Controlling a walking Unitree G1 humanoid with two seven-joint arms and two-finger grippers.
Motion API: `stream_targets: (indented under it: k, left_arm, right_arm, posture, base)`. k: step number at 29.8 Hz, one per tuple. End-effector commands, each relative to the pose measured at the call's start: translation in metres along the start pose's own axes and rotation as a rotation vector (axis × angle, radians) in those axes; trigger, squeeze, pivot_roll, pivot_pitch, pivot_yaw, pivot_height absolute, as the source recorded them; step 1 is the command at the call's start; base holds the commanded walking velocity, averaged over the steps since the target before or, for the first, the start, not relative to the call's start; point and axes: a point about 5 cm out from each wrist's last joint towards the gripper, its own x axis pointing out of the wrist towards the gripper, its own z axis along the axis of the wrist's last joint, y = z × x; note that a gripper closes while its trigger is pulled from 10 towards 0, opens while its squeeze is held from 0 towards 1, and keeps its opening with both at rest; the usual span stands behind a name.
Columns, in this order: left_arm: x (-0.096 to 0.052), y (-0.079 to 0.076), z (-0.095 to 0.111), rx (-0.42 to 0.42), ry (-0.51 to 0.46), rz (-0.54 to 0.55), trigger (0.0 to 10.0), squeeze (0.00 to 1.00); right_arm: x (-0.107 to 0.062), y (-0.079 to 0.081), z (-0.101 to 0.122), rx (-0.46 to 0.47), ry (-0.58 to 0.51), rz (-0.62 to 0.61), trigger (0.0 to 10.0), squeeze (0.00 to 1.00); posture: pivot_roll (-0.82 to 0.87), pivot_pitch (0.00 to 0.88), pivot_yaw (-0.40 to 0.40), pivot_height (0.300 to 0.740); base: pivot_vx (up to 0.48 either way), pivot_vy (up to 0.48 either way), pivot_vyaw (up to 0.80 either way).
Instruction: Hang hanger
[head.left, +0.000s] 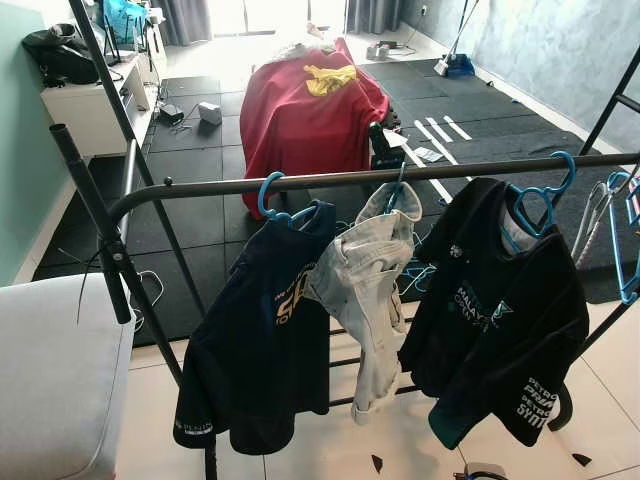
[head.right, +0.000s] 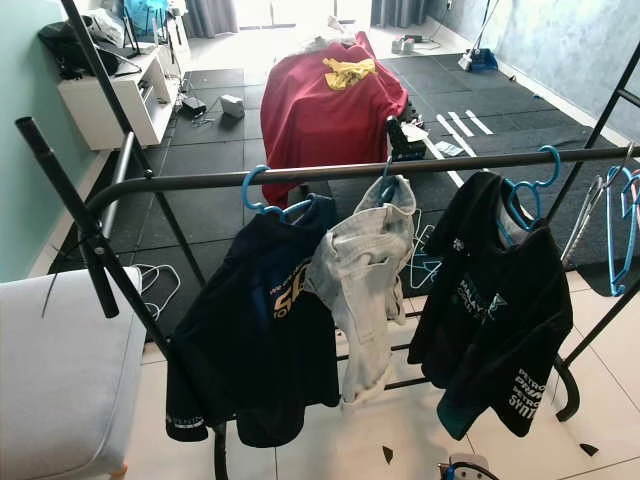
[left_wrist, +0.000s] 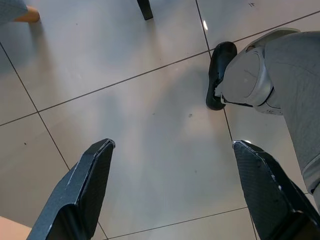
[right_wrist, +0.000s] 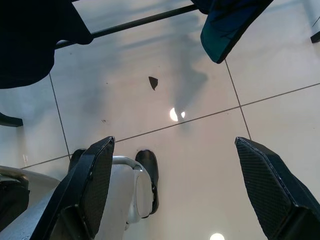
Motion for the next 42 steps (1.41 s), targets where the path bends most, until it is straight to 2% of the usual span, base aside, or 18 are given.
stream_targets:
  k: [1,3,6,13,26,32,42]
  left_arm:
    - [0.007,-0.016,0.120,-0.165,-0.425,-0.037,10.0,0.00]
    - [0.005,-0.007,0.134,-0.135,-0.465,-0.017,10.0,0.00]
    - [0.005,-0.007,0.134,-0.141,-0.456,-0.036,10.0,0.00]
    - [0.008,-0.017,0.113,-0.141,-0.388,-0.139,10.0,0.00]
    - [0.010,-0.016,0.116,-0.113,-0.354,-0.086,10.0,0.00]
    - [0.011,-0.010,0.113,-0.135,-0.312,-0.080,10.0,0.00]
    - [0.011,-0.009,0.115,-0.167,-0.308,-0.078,10.0,0.00]
  right_arm:
    - [0.006,-0.027,0.023,0.209,-0.091,-0.178,10.0,0.00]
    - [0.009,-0.028,0.026,0.186,-0.076,-0.170,10.0,0.00]
    - [0.010,-0.029,0.027,0.201,-0.070,-0.171,10.0,0.00]
    - [0.011,-0.030,0.028,0.207,-0.068,-0.174,10.0,0.00]
    - [0.015,-0.027,0.038,0.197,-0.095,-0.159,10.0,0.00]
    - [0.018,-0.019,0.041,0.195,-0.097,-0.140,10.0,0.00]
    - [0.019,-0.023,0.046,0.209,-0.110,-0.160,10.0,0.00]
  posture:
    - [-0.01,0.000,-0.036,0.740]
    - [-0.01,0.000,-0.033,0.740]
    - [0.00,0.000,-0.036,0.740]
    - [0.01,0.000,-0.036,0.740]
    - [0.01,0.000,-0.045,0.740]
    - [0.00,0.000,-0.029,0.740]
    - [-0.01,0.000,-0.026,0.740]
  base:
    - [0.000,0.000,0.00]
    - [0.000,0.000,0.00]
    - [0.000,0.000,0.00]
    - [0.000,0.000,0.00]
    - [0.000,0.000,0.00]
    - [0.000,0.000,0.00]
    - [0.000,0.000,0.00]
